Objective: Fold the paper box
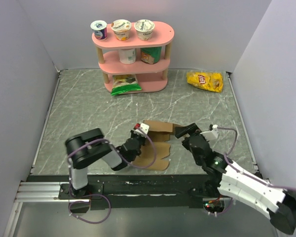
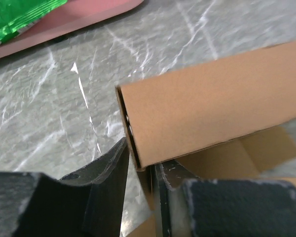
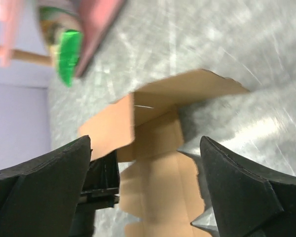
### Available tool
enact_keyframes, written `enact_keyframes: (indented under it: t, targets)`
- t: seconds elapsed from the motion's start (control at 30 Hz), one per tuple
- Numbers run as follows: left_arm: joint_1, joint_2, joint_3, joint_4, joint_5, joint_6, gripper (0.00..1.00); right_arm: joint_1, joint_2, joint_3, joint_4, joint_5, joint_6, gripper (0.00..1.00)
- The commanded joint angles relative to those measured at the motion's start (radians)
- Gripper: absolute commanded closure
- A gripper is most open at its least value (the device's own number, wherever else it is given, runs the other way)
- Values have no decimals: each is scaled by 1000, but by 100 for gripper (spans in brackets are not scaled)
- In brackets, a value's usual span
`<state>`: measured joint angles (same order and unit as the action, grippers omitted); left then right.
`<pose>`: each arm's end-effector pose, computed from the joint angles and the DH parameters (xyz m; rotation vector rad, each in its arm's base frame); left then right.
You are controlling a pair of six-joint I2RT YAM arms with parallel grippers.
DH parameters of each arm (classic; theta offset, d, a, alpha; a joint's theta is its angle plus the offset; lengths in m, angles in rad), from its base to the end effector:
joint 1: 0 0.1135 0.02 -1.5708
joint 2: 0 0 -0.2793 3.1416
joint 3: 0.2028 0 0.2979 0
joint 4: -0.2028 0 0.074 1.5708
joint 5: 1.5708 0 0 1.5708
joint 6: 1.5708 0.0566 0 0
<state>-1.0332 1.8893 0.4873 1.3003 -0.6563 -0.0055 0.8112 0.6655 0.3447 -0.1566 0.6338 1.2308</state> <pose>0.2006 -0.2691 0.0891 0.3544 1.6185 -0.2418 0.1637 0.1237 0.1959 0.7972 1.8504 0.6867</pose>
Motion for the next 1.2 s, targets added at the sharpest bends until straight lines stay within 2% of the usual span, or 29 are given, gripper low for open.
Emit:
enact_keyframes:
  t: [0.0, 0.07, 0.13, 0.17, 0.23, 0.27, 0.3, 0.4, 0.43, 0.47, 0.57, 0.63, 0.77, 0.9, 1.17]
  targets:
    - [38, -215, -58, -128, 173, -74, 69, -4, -200, 51, -102, -43, -339, 0]
    - [61, -295, -72, -249, 233, -91, 66, -9, -260, 31, -136, -48, -463, 0]
    - [84, -335, -94, -285, 289, -96, 65, -21, -332, 14, -150, -62, -536, 0]
    - [105, -366, -101, -303, 311, -103, 55, -26, -352, -1, -153, -66, -580, 0]
    - [127, -395, -116, -343, 340, -111, 47, -44, -389, -10, -152, -100, -612, 0]
    - [134, -421, -122, -349, 343, -119, 38, -49, -397, -21, -127, -118, -649, 0]
    - [139, -436, -128, -361, 372, -123, 34, -50, -400, -26, -112, -141, -663, 0]
    - [169, -487, -138, -394, 447, -133, 21, -73, -341, -24, -83, -203, -685, 0]
    - [185, -493, -139, -419, 533, -137, 17, -90, -318, -23, -72, -253, -694, 0]
    - [220, -498, -136, -435, 559, -154, 12, -101, -291, -18, -60, -278, -717, 0]
    - [284, -493, -150, -418, 647, -195, 4, -153, -198, -10, -37, -336, -735, 0]
    - [318, -477, -136, -401, 705, -209, 2, -181, -158, -12, -8, -370, -741, 0]
    - [331, -319, -46, -403, 727, -215, 4, -240, -153, -45, 67, -454, -717, 0]
    - [334, -217, -6, -307, 681, -249, 5, -254, -176, -58, 89, -494, -702, 0]
    - [334, -89, 36, -184, 558, -298, 7, -259, -215, -101, 98, -477, -668, 0]
